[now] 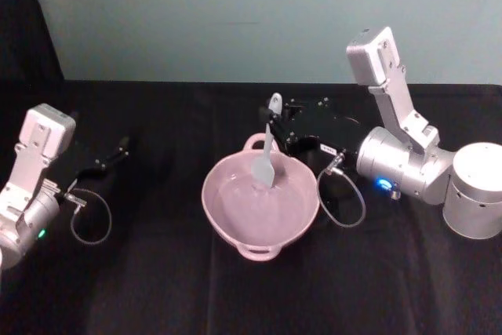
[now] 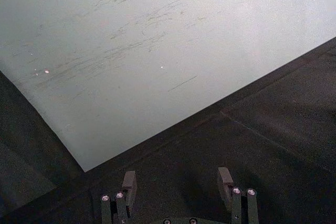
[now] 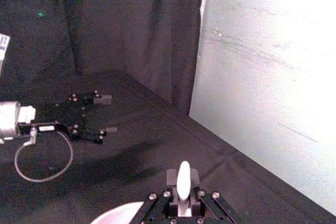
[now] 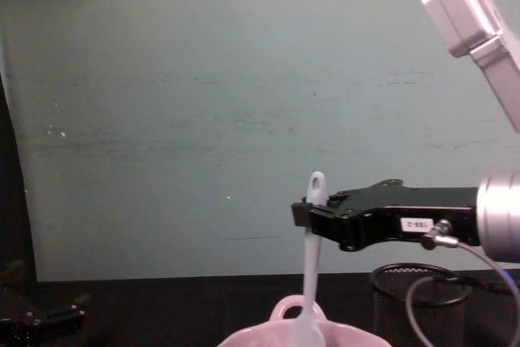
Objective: Use the one hand to pick up the spoon and stir the clear water in the bowl.
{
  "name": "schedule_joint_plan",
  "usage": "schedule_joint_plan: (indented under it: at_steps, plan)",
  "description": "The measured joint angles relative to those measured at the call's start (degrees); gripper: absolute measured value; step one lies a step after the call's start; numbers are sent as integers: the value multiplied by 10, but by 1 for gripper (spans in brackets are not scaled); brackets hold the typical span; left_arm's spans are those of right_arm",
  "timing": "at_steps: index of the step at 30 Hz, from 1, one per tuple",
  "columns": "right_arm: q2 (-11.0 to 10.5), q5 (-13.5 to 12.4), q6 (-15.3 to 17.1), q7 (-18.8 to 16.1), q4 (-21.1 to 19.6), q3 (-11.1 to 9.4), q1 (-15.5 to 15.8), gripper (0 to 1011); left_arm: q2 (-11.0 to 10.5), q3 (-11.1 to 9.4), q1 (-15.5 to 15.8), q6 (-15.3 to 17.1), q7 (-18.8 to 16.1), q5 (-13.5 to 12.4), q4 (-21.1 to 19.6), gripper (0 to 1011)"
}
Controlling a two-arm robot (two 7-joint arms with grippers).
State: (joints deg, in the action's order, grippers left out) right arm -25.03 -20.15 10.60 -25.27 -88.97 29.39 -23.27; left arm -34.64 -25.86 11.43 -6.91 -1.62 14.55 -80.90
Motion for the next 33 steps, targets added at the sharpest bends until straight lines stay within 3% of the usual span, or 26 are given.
schedule_joint_plan:
  at_steps: [10,18,25,33]
  plan:
    - [-34,8,22,-6,-45,-13,28,121,0,0,0,0,0,0,0,1011]
    - [-57,-5,40,-25,-92,-17,55,121,0,0,0,0,0,0,0,1011]
    - [-59,-18,47,-36,-109,-8,58,121,0,0,0,0,0,0,0,1011]
    - [-44,-21,51,-40,-98,16,38,120,0,0,0,0,0,0,0,1011]
